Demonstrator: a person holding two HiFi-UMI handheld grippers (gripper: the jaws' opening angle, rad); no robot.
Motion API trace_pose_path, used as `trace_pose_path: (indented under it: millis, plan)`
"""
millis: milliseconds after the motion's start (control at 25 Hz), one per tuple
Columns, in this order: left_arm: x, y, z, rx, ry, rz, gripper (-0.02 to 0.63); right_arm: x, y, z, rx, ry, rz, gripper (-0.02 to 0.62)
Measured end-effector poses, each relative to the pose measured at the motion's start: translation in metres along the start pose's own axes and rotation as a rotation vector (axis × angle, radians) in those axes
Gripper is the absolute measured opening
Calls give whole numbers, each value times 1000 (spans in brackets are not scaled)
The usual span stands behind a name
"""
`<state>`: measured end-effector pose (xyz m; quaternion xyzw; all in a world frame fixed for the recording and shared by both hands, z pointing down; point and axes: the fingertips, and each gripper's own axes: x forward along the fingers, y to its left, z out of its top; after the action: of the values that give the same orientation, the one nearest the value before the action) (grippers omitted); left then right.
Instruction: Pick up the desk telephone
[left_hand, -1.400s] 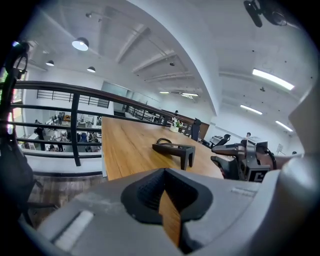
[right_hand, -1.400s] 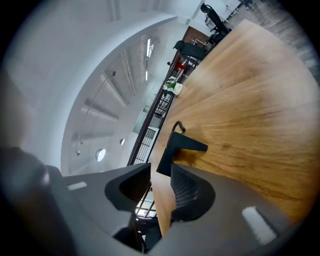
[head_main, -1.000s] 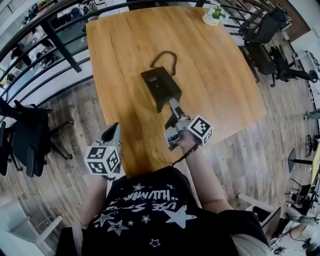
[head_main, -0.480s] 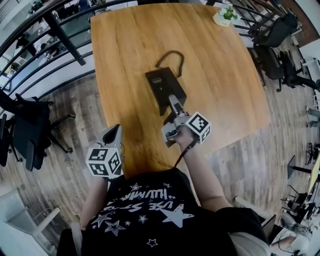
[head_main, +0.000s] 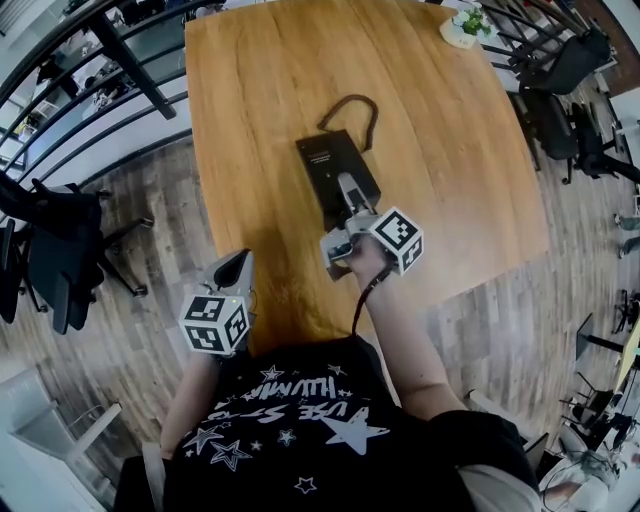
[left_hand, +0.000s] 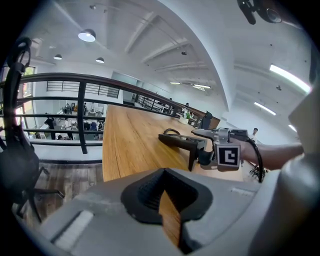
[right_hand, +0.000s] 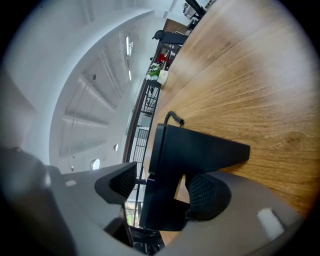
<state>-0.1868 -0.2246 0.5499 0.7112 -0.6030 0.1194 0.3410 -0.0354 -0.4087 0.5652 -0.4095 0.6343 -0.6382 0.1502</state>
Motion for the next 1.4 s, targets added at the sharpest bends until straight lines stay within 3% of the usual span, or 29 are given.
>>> trace_pose_path:
  millis: [200, 320, 960, 1400]
  plan:
    - [7, -12, -7, 14, 24, -25, 2, 2, -6, 0, 19, 3, -34, 297]
    - [7, -14, -10, 15, 27, -30, 2, -1, -13, -2, 6, -5, -64, 208]
    - [-5, -2, -7, -11, 0, 4, 2, -4, -9, -2, 13, 9, -45, 183]
    - [-15, 10, 14, 4, -49, 6, 2, -18, 21, -11, -43, 41, 38, 183]
